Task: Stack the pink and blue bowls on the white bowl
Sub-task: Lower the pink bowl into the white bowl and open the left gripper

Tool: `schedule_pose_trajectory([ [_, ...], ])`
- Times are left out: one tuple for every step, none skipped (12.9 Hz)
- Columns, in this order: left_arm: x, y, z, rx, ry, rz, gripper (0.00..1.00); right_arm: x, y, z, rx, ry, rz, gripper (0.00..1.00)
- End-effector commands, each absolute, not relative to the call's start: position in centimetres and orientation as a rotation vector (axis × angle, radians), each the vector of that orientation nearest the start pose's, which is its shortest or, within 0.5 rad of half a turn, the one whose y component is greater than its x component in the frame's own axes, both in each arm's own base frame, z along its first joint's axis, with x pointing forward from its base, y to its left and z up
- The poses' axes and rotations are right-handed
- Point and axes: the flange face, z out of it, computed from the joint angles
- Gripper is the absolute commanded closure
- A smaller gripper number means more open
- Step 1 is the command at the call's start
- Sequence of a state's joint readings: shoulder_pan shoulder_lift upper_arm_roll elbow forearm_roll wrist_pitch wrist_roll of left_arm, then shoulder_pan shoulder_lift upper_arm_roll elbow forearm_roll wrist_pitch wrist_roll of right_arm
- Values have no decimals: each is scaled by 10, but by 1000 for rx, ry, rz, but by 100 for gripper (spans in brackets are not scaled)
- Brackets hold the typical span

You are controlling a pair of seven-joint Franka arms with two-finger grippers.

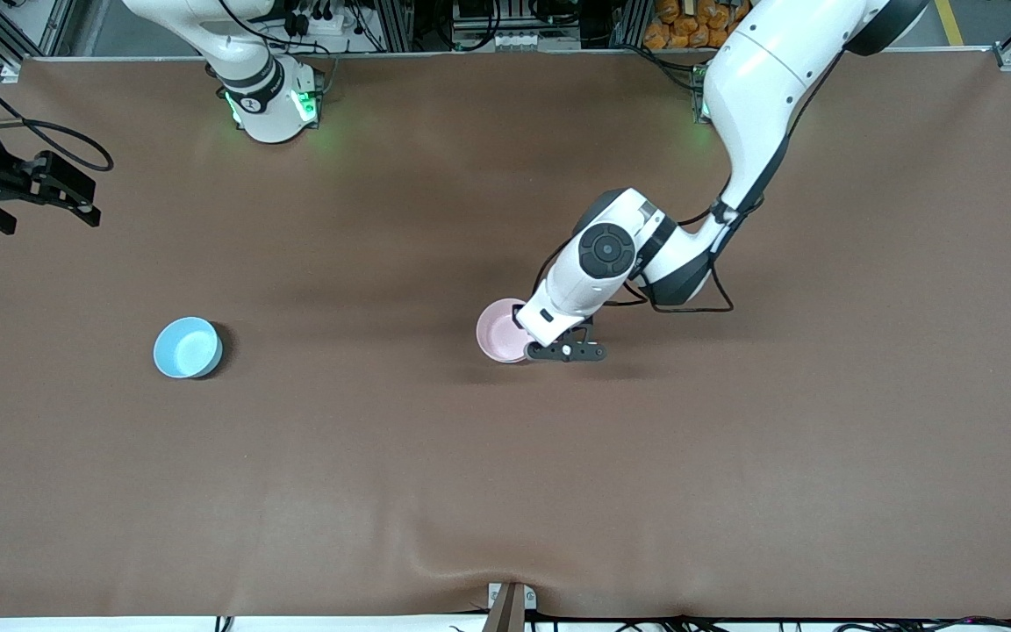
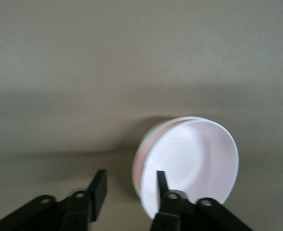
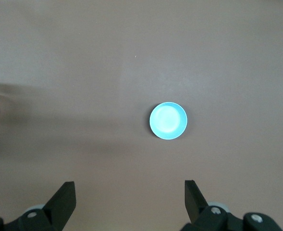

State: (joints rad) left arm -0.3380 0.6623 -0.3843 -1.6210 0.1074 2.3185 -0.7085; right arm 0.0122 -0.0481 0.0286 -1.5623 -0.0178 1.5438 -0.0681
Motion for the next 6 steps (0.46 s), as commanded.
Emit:
schedule_pose_trajectory([
  [574,-370,352,-3214,-60,-13,0,538,14,655,-3161,-156,-40,0],
  [580,-343,383,-3183,-107,-14,0,544,4,648,-3163,-130,-28,0],
  [584,-322,406,-3168,-153,-34,0,555,-11,633,-3161,-92,1,0],
  [586,-299,429,-3145,-200,-37,0,560,-32,626,-3154,-34,8,0],
  [586,-280,450,-3123,-240,-38,0,569,-42,610,-3147,-10,41,0],
  [584,-263,471,-3107,-285,-50,0,579,-47,584,-3141,-3,120,0],
])
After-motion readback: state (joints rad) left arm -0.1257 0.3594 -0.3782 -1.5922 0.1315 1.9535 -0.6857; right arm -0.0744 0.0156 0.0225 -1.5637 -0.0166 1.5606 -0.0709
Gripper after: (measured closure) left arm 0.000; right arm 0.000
